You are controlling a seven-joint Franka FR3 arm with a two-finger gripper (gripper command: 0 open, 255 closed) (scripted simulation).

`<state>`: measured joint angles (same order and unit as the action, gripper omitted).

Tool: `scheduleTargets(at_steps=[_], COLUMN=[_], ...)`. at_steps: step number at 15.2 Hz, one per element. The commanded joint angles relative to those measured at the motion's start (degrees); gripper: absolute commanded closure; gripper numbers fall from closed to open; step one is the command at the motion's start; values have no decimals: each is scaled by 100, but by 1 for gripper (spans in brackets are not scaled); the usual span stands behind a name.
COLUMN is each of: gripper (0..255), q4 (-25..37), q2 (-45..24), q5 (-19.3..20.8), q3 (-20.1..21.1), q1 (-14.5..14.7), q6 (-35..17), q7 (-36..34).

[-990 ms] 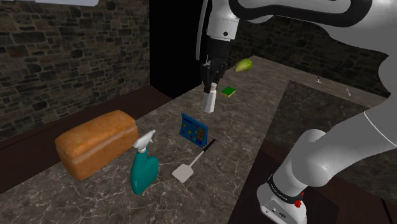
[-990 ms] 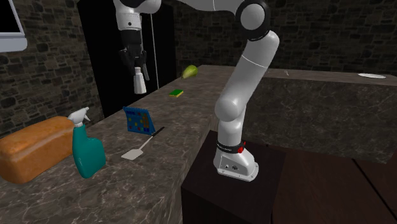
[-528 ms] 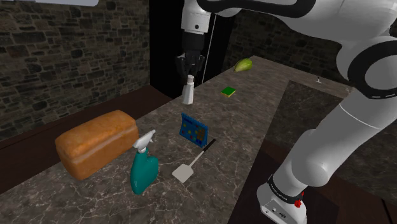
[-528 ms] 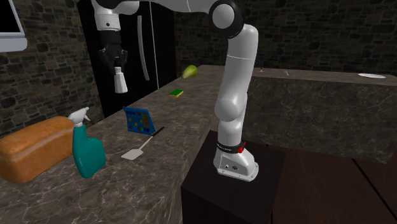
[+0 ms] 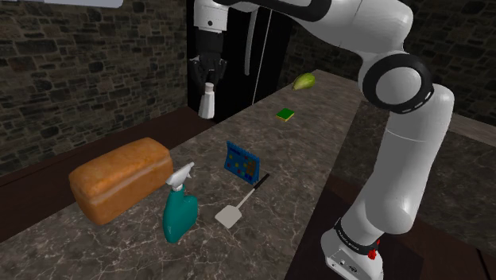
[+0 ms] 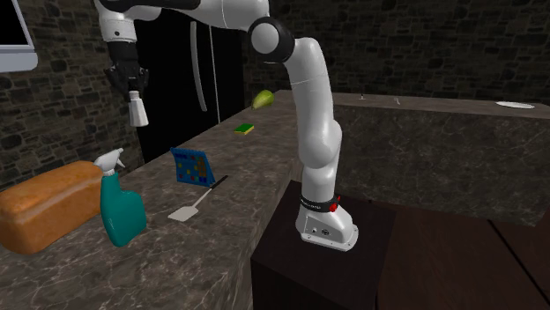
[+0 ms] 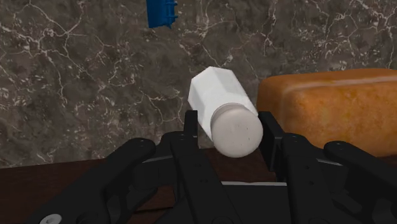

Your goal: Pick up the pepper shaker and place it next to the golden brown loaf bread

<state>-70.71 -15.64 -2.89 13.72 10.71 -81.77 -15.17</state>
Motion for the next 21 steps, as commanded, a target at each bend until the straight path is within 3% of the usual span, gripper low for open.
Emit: scheduleTargets(at_steps=[1,10,21], gripper=[255,255,255], q4=[1691,301,-819], q2=[-1158,-725,-547], q5=[254,154,115], q3=[21,-12,-24], q1=[223,110,45], q6=[540,-416,-1354], q7=[-139,-34,55])
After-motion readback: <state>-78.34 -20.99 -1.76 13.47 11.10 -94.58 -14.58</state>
